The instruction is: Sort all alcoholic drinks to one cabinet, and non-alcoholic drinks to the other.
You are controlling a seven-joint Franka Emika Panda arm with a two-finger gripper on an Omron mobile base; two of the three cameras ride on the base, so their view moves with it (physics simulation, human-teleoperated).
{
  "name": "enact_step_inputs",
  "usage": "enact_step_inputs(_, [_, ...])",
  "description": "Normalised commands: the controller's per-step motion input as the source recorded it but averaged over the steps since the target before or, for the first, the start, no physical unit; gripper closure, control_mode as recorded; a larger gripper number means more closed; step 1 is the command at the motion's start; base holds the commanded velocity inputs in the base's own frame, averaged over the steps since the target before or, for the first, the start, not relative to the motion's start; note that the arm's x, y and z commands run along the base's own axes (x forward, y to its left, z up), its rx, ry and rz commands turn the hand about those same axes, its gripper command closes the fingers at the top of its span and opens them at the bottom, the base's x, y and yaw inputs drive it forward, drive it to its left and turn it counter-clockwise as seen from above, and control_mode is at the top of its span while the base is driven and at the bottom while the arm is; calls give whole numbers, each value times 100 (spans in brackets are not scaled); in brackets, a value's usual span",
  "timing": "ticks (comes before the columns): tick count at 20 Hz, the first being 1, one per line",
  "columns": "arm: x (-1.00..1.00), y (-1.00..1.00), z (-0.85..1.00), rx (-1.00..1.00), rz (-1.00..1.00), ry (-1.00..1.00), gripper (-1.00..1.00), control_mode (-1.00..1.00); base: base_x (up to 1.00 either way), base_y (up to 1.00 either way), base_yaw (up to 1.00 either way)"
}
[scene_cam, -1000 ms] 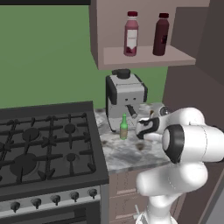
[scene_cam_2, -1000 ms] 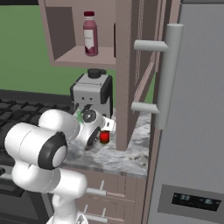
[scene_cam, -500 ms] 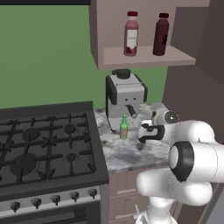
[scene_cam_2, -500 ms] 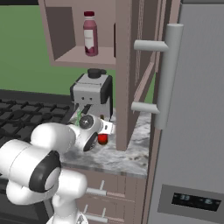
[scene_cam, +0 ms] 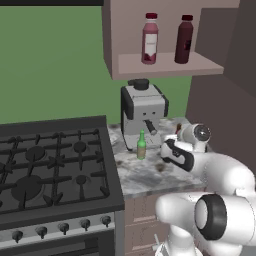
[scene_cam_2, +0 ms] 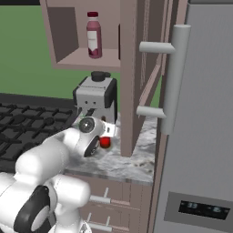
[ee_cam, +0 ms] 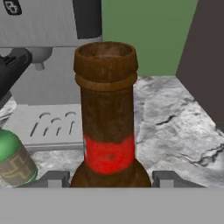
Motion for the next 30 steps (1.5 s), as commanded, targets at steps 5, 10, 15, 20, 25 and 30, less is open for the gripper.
enact_step_inputs(5, [-27,1,48,-2,0,5,100,-100,0,0,0])
enact_step_inputs(10, [-31,0,44,-1,2,1,100,-100,0,0,0])
enact_step_inputs(15, [-32,0,39,0,5,0,100,-100,0,0,0])
enact_step_inputs(20, [-30,3,40,0,5,0,100,-100,0,0,0])
enact_step_inputs(25, [-27,8,43,0,3,0,100,-100,0,0,0])
enact_step_inputs(30, [-29,10,45,0,0,0,100,-100,0,0,0])
